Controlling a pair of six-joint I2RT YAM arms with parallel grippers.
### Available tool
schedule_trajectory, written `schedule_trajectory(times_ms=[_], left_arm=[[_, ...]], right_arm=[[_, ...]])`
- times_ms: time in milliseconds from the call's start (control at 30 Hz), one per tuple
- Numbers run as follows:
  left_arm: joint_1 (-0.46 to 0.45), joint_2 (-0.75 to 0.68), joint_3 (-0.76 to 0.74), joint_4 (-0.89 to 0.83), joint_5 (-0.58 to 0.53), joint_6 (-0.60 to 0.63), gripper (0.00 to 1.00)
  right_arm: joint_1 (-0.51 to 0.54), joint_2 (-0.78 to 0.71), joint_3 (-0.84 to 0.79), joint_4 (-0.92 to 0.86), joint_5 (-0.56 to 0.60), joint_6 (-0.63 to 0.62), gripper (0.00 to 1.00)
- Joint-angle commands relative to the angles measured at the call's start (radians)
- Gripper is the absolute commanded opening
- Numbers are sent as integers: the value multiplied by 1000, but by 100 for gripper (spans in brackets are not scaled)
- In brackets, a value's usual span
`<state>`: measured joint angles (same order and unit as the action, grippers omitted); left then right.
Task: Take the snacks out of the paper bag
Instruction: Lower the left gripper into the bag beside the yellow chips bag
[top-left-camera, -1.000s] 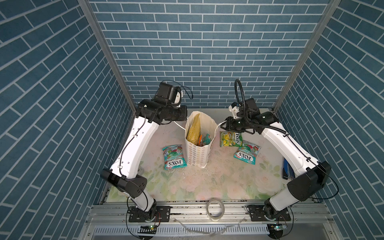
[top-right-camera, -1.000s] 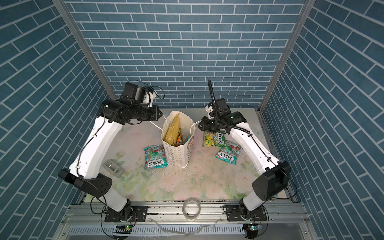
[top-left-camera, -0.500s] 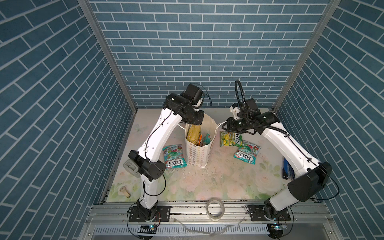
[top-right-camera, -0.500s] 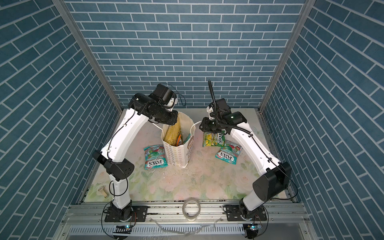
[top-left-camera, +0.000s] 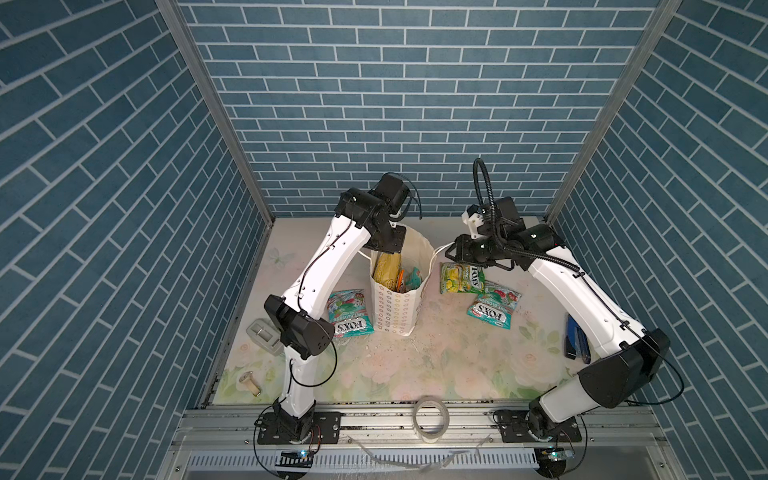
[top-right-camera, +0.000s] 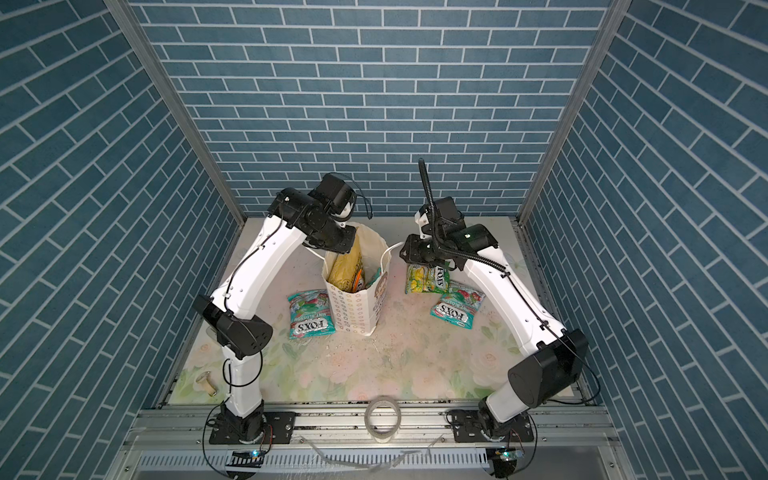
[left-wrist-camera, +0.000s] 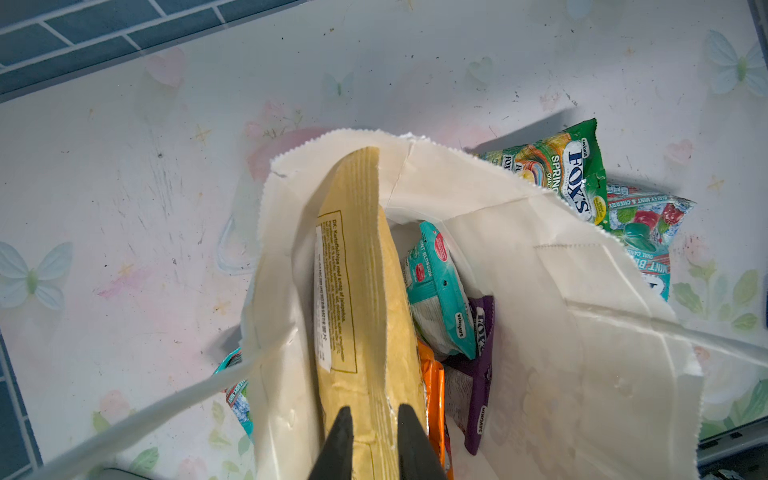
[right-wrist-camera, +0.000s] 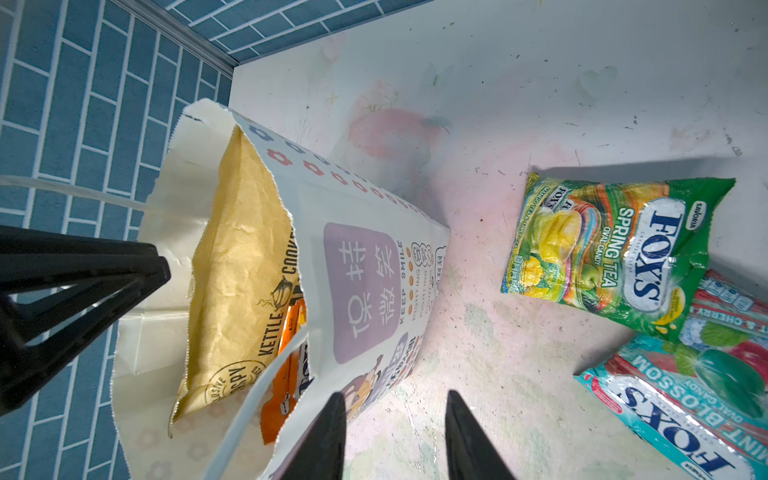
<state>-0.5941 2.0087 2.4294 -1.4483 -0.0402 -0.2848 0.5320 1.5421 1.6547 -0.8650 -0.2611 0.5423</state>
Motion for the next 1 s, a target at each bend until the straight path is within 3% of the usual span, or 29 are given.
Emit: schedule_trajectory(times_ms=[0,167,600,700,800,967], left_arm=[[5,20,-19,28,7,12,25],[7,35,-26,38,21,11,29],[9,94,3,-23,-37,46,24],[9,109,14,-45,-53,59,18],[9,124,25,-62,-55,74,0],[9,129,34,-59,-38,88,0]], right_arm=[[3,-29,-12,-8,11,-16,40],[3,-28,-17,-6,8,-14,40],[3,-27,-18,-6,2,-15,40],[3,-26,-18,-6,1,-13,40],[3,-22,-16,-2,-7,-12,40],[5,-6,-8,7,-54,-4,40]])
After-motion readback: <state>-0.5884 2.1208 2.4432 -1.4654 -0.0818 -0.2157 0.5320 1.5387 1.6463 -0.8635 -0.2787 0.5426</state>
